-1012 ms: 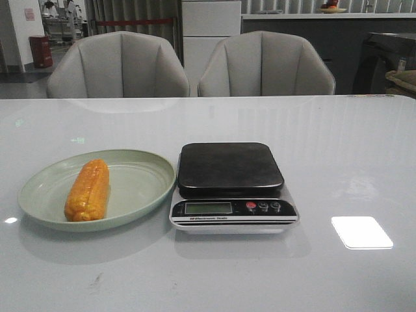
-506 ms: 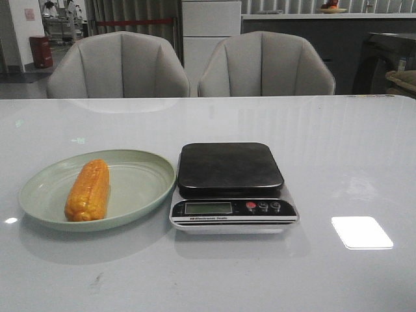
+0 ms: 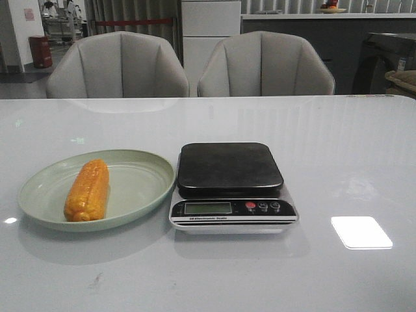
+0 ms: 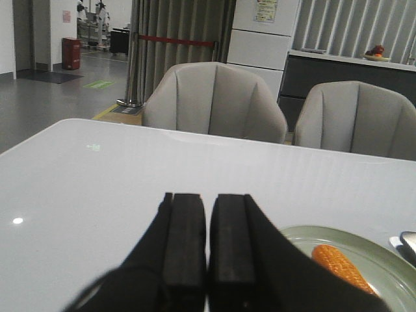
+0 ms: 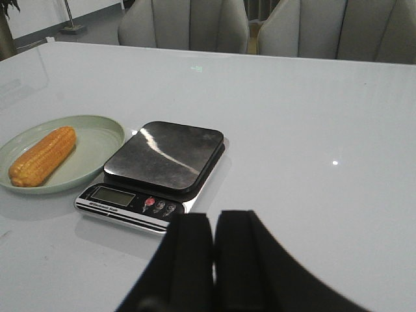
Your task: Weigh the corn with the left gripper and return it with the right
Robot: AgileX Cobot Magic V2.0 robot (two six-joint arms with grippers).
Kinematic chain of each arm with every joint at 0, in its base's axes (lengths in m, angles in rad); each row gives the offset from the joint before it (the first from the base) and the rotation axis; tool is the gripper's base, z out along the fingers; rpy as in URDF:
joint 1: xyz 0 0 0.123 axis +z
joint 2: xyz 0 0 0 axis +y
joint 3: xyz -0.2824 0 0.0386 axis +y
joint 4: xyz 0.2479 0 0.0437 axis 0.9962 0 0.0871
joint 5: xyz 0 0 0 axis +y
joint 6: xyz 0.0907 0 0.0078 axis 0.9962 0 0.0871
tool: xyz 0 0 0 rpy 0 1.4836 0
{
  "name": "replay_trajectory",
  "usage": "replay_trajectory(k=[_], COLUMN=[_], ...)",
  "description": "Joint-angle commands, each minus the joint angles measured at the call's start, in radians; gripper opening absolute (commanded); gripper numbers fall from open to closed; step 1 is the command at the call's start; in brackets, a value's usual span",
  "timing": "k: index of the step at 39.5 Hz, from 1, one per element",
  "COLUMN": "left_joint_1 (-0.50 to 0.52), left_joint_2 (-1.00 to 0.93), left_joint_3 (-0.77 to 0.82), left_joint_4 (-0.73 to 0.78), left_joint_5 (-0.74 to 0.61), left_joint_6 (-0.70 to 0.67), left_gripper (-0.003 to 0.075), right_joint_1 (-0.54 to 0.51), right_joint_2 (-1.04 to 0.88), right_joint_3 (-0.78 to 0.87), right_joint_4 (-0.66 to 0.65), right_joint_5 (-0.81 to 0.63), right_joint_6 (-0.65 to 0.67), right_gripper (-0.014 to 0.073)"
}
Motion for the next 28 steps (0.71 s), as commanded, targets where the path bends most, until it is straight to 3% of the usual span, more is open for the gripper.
replay_trajectory(k=[1,28], left_joint_1=[-0.041,-0.056], left_joint_2=[-0.021,-0.021], left_joint_3=[0.032,0.032], left_joint_4=[-0.003,-0.002], left_joint_5=[-0.086,-0.086], left_joint_6=[-0.015,0.003], left_gripper=[0.0113,0.0113], right_joint_1=[-0.003,-0.003], right_joint_2=[0.008,0.008], right_joint_3=[-0.026,-0.026], right_joint_4=[0.000,0.000], right_joint_5=[-0.073,-0.073], right_joint_6=[-0.002,-0.002], right_gripper=[0.0167,0.0167])
